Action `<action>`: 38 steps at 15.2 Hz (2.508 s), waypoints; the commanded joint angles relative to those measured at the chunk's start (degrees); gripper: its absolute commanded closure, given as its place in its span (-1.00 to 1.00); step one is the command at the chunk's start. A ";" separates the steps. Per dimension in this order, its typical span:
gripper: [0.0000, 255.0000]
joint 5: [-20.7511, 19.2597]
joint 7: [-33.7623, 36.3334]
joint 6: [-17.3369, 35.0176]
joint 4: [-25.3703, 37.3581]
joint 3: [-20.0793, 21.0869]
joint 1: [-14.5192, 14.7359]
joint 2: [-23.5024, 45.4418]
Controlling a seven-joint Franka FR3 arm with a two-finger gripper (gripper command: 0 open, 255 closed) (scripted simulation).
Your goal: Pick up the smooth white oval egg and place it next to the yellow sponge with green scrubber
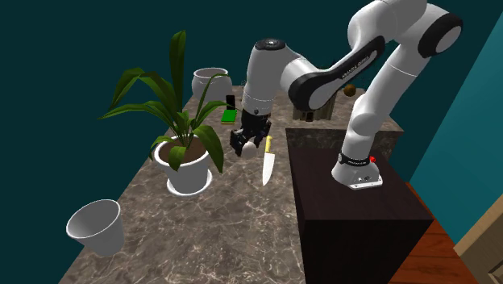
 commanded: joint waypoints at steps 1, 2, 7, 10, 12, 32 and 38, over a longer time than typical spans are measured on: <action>1.00 0.99 -3.52 0.75 -1.86 -2.78 0.03 -1.40; 1.00 1.25 -5.18 1.09 -2.58 -4.10 -0.12 -1.85; 1.00 1.58 -12.99 2.70 -5.21 -10.13 -1.58 -2.96; 1.00 1.23 -17.36 3.63 -6.00 -13.35 -2.95 -2.78; 1.00 0.83 -20.15 4.22 -6.20 -15.36 -4.01 -2.34; 1.00 -5.33 -43.40 6.84 6.60 -30.71 -16.16 13.72; 1.00 -6.64 -49.01 5.45 15.63 -33.76 -19.17 21.55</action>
